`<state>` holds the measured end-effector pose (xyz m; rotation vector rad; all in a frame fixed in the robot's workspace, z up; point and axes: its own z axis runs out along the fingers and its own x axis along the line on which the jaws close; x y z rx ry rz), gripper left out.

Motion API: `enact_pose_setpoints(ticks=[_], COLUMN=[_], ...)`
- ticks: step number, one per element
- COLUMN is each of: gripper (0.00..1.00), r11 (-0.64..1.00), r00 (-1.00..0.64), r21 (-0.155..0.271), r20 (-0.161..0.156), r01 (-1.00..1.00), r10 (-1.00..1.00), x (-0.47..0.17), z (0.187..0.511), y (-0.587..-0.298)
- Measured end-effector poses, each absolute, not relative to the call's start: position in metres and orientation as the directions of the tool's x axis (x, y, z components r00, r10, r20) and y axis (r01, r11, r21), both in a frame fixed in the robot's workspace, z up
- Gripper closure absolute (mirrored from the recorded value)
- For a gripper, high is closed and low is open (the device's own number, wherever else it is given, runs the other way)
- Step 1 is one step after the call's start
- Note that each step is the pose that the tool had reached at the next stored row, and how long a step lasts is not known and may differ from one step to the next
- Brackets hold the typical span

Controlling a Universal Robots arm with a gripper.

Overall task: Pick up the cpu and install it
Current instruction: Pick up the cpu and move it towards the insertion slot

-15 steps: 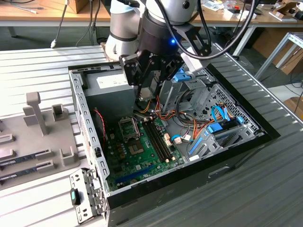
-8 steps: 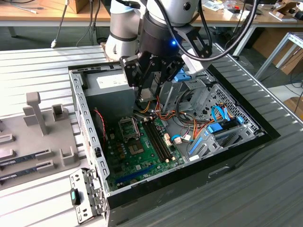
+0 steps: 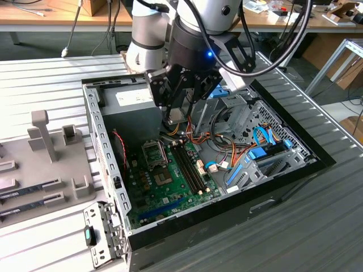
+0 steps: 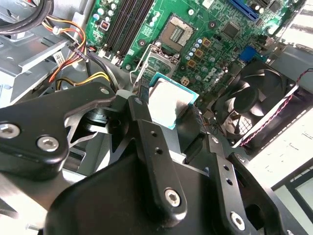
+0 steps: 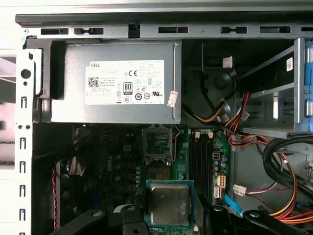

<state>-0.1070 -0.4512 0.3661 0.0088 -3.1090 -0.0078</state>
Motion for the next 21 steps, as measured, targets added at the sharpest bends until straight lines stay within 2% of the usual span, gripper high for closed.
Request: enact_pose_setpoints(ticks=[21], gripper=[0.53], r11=[1.000], r00=[-0.999], r21=[0.005], r20=[0.033], r01=[-0.006], r10=[-0.006], x=[-0.1068], z=[0.3621], y=[-0.4606])
